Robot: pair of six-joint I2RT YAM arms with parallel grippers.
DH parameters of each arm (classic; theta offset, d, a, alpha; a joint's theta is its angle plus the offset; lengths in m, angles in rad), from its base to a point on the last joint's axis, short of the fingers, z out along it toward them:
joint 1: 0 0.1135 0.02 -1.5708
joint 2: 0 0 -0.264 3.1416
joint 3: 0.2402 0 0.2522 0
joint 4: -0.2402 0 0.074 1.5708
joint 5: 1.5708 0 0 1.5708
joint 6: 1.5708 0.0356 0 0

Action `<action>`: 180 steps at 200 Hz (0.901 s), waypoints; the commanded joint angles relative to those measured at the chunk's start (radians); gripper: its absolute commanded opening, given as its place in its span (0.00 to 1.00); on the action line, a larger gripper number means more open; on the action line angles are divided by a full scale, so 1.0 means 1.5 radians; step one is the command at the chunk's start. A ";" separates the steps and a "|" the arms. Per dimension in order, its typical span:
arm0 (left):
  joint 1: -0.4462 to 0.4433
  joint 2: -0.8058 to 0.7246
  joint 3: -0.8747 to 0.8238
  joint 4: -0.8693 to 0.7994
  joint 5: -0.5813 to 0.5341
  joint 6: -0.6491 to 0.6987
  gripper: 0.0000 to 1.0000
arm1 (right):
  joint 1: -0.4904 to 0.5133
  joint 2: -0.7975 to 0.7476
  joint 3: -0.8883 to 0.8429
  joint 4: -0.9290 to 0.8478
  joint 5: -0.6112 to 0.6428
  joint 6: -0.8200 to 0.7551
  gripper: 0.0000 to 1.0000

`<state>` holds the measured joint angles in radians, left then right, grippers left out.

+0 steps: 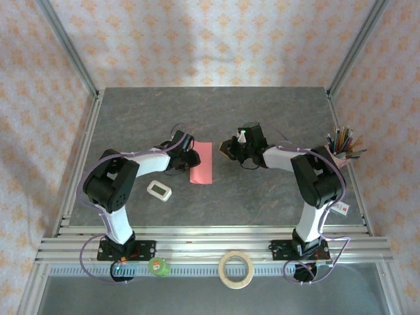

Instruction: Fold a paper plane with a square sheet of paper (pick it up from the middle)

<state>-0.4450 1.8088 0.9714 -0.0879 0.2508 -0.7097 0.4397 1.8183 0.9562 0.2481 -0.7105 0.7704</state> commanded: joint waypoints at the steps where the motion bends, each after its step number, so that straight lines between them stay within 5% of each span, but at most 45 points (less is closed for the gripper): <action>1: -0.002 0.044 -0.021 -0.030 -0.042 -0.010 0.34 | 0.005 0.009 -0.004 0.014 0.005 0.000 0.13; 97: -0.003 0.059 -0.027 -0.037 -0.087 -0.038 0.33 | 0.014 0.026 0.007 0.012 0.004 -0.003 0.13; 180: -0.003 0.063 -0.023 -0.044 -0.083 -0.030 0.35 | 0.085 0.109 0.100 -0.106 0.030 -0.079 0.04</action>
<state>-0.4583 1.8172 0.9726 -0.0845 0.2008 -0.7589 0.5499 1.9423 1.0653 0.1566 -0.6937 0.6971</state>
